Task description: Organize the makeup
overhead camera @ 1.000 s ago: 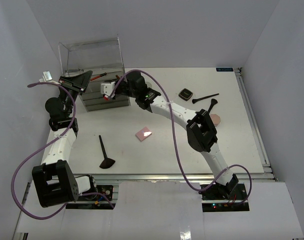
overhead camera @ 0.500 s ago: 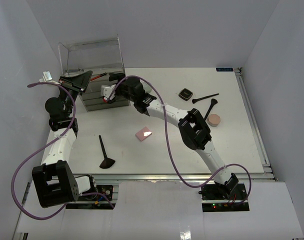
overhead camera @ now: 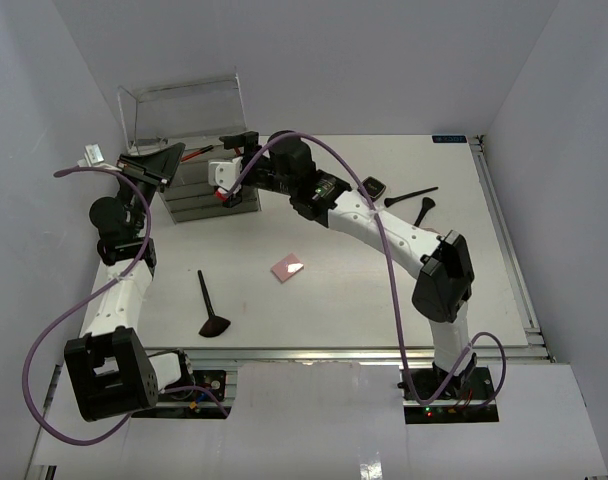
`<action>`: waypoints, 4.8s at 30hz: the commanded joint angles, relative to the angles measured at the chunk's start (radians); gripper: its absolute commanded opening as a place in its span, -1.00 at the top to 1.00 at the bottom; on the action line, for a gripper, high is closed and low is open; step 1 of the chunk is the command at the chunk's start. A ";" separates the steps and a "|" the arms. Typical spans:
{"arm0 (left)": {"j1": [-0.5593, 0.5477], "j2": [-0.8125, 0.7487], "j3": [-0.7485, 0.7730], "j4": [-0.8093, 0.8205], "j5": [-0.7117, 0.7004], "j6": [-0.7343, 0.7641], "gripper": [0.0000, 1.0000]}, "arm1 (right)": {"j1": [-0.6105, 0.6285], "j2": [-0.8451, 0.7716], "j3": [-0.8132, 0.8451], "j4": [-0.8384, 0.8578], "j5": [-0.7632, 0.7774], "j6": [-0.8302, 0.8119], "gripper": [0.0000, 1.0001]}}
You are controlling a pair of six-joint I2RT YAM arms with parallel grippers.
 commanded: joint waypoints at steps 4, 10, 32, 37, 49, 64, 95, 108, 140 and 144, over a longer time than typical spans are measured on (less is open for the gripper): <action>0.006 -0.055 -0.029 -0.021 -0.027 0.025 0.44 | 0.028 -0.072 -0.126 0.068 0.122 -0.007 -0.84; 0.006 -0.097 -0.067 -0.076 -0.026 0.044 0.24 | 0.042 -0.112 -0.185 0.073 0.168 -0.010 -0.88; 0.006 0.184 -0.388 0.109 0.057 0.183 -0.96 | -0.548 -0.679 -0.791 -0.451 -0.814 0.464 -0.80; 0.006 0.298 -0.343 0.177 0.021 0.172 -0.85 | -0.753 -0.761 -0.965 -0.284 -0.954 0.549 -0.91; -0.001 0.498 -0.235 0.276 -0.037 0.101 -0.33 | -0.876 -0.801 -1.067 -0.208 -1.024 0.608 -0.82; -0.013 0.634 -0.146 0.293 -0.051 0.083 0.15 | -0.876 -0.789 -1.076 -0.212 -1.027 0.591 -0.73; -0.022 0.562 -0.273 0.331 -0.057 0.046 0.90 | -0.884 -0.791 -1.082 -0.214 -1.029 0.587 -0.65; -0.024 0.247 -0.484 0.157 -0.046 0.121 0.49 | -0.884 -0.796 -1.086 -0.214 -1.032 0.591 -0.65; -0.022 -0.270 -0.217 -1.105 -0.245 0.392 -0.75 | -0.896 -0.794 -1.079 -0.216 -0.653 0.653 -0.73; -0.026 -0.315 -0.154 -1.327 -0.385 0.337 -0.58 | -0.901 -0.806 -1.077 -0.216 -0.649 0.656 -0.73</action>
